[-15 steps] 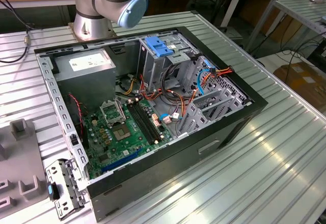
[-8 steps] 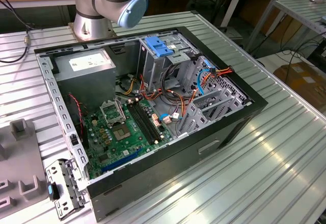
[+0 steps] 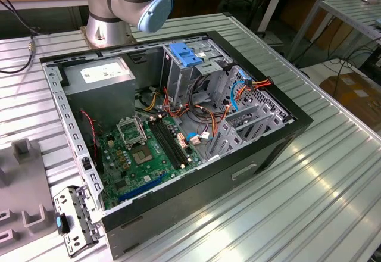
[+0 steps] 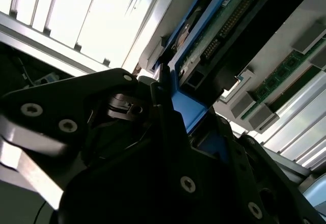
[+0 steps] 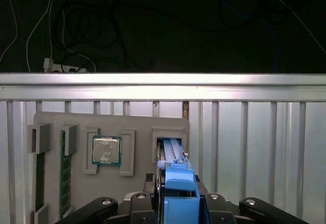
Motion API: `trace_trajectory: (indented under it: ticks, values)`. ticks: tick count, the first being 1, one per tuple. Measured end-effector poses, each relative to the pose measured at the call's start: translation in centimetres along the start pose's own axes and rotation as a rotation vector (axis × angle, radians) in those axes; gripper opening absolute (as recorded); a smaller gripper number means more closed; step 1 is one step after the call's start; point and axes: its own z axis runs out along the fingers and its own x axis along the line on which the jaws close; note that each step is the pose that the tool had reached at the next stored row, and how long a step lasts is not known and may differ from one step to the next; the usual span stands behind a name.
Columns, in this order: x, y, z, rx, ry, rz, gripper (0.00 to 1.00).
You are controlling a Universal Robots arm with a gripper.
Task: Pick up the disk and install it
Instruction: 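Pick up the disk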
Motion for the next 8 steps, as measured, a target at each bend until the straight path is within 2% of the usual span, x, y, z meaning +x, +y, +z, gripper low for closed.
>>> trace_trajectory:
  ticks: [8]
  values:
    - [0.0,0.0,0.0,0.0003,-0.0003,-0.016,0.38]
